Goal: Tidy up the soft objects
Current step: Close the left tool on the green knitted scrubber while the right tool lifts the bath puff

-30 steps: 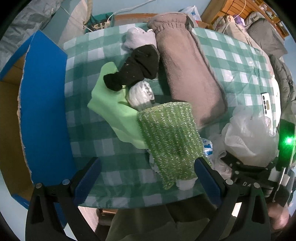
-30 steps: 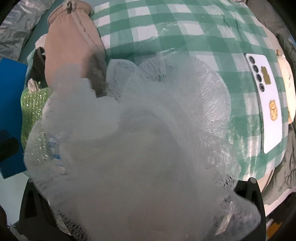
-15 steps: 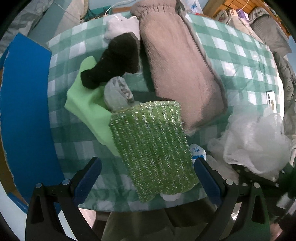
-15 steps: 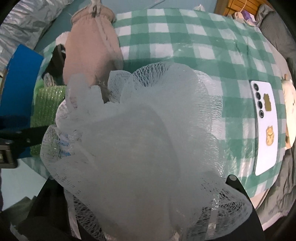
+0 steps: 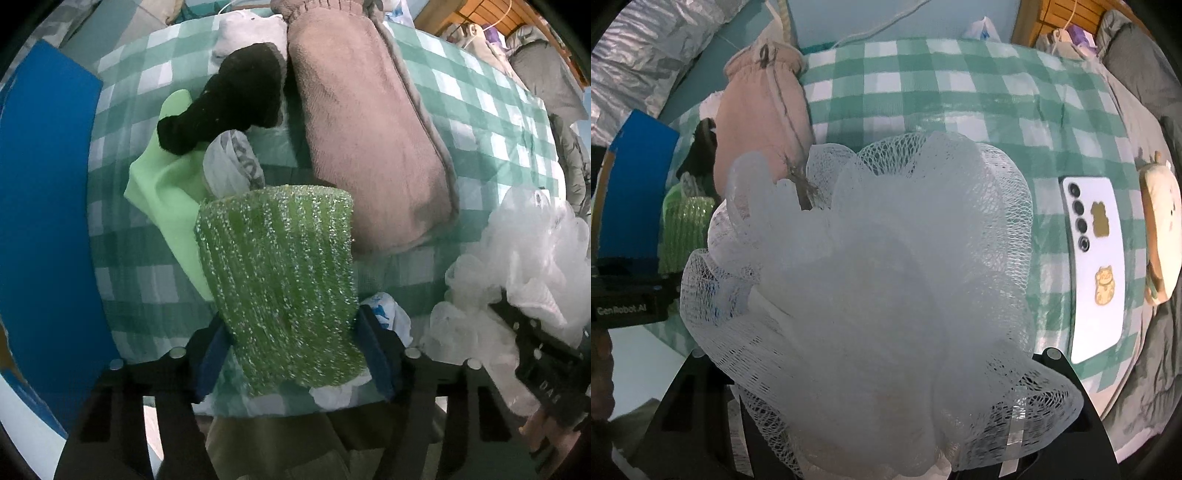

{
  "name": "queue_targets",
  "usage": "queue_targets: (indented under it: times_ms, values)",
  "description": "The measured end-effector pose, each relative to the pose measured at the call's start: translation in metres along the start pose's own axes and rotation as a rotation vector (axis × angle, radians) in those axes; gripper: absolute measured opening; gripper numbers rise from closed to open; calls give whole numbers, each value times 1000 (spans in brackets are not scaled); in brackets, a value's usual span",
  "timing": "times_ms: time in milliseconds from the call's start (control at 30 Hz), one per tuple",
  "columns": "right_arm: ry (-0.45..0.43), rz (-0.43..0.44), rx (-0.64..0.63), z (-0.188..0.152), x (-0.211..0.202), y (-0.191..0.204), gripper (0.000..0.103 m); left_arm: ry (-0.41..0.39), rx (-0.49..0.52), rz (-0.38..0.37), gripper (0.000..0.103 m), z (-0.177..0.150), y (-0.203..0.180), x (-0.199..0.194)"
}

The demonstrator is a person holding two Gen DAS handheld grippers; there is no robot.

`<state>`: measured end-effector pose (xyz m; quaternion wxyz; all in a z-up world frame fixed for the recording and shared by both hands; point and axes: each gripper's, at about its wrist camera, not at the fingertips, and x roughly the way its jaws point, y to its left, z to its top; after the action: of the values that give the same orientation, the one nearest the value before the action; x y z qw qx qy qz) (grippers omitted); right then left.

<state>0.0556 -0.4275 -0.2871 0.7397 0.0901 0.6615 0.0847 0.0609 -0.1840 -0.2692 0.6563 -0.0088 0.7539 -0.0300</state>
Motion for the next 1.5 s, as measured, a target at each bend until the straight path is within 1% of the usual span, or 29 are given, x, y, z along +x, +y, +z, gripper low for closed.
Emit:
queue_targets:
  times_ms: [100,167,233,300,333,600,667,733,767,800,967,1167,1300,1367,1400,1433,1467,1500]
  values:
    - [-10,6,-5,9,-8,0,64,-15,3,-5,63,-2,1,-5]
    - [-16,10,-6,8,-13,-1,64,-20,3,-15,58,-8,1,-10]
    - [-23,14,-7,10,-15,-2,64,-28,4,-25,50,-11,4,-13]
    - [-31,14,-12,-1,-9,23,64,-32,3,-33,44,-17,8,-12]
    - [-36,14,-15,-1,-10,24,64,-33,2,-36,41,-16,-2,-9]
    - [-66,23,-17,2,-17,36,64,-80,5,-91,35,-30,2,-35]
    - [-71,24,-18,3,-19,38,64,-89,1,-103,31,-34,9,-40]
    - [-77,26,-20,4,-21,40,64,-93,-2,-109,19,-36,16,-39]
    - [-80,25,-22,5,-21,42,64,-94,-2,-112,17,-34,18,-41]
    - [-83,25,-25,5,-22,44,64,-98,-3,-111,11,-36,19,-42]
    - [-104,20,-42,7,-30,54,63,-129,-5,-126,10,-47,38,-52]
    - [-113,13,-38,9,-33,61,63,-123,-15,-142,10,-47,45,-45]
    - [-109,10,-33,8,-34,63,63,-135,-21,-210,10,-49,49,-45]
    - [-108,6,-29,7,-33,64,63,-119,-28,-188,11,-47,48,-39]
    - [-107,3,-27,6,-33,63,63,-109,-32,-185,16,-45,48,-35]
    - [-105,1,-23,5,-33,63,63,-96,-36,-187,26,-44,48,-31]
    - [-104,1,-21,5,-34,62,63,-85,-42,-189,29,-43,48,-27]
    - [-103,-1,-16,3,-34,61,63,-86,-45,-185,37,-42,48,-25]
